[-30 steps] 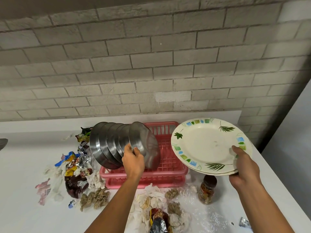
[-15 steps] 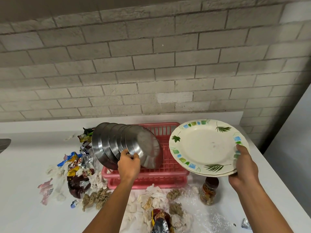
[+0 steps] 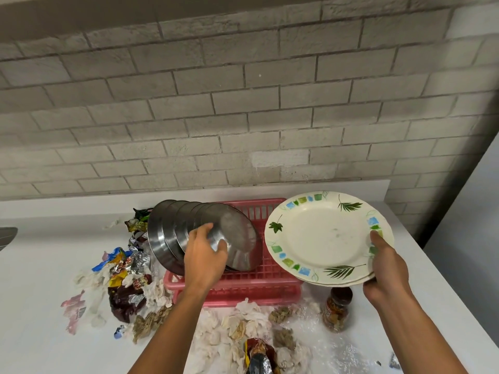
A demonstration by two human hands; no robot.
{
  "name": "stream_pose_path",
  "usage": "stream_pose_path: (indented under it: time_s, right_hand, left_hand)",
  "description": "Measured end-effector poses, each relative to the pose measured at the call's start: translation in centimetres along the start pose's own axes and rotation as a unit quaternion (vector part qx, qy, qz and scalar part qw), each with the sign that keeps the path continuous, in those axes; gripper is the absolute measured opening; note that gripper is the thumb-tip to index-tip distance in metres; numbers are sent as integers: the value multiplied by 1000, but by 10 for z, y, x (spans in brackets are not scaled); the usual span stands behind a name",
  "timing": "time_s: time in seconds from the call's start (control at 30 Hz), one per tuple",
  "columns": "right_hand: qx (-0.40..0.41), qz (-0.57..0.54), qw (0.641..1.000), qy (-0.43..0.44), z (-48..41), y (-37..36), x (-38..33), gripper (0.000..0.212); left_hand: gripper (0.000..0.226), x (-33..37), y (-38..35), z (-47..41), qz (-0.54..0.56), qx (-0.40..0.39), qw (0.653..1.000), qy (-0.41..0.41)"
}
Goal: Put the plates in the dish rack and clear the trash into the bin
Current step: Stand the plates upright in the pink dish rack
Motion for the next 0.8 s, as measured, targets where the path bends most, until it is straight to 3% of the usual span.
stream_pose_path:
  time_s: [0.07, 0.13, 0.23, 0.3, 0.37, 0.53, 0.8]
  right_hand:
    - [-3, 0, 1000, -1, 0, -2, 1, 21]
    - [-5, 0, 1000, -2, 0, -4, 2, 23]
    - [-14, 2, 1000, -6, 0, -7, 3, 25]
    - [-17, 5, 1000, -10, 2, -9, 4, 26]
    - [-18, 6, 1000, -14, 3, -9, 3, 28]
    - [-18, 11, 1000, -17, 7, -7, -2, 18]
    - [3, -31, 999, -26, 8, -7, -3, 42]
  left_hand:
    - [49, 28, 5, 6, 21, -26, 995, -92]
    - [49, 54, 6, 16, 16, -102, 978, -184]
    - [62, 82, -3, 36, -49, -251, 913, -317]
    - [69, 86, -16, 47, -116, -304, 865, -383]
    - [68, 83, -26, 51, -160, -322, 837, -413]
    - [54, 77, -34, 54, -156, -337, 824, -428]
    - [44, 85, -26, 52, -118, -287, 826, -470]
Point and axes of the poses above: each hand's wrist, its own z-axis away from the middle knuckle, its own y-axis out of the back of the hand, x = y × z, the point moved 3 cm from there along -z, towards the middle knuckle, and after that the axes turned 1 degree about x, right-handed, at the moved point
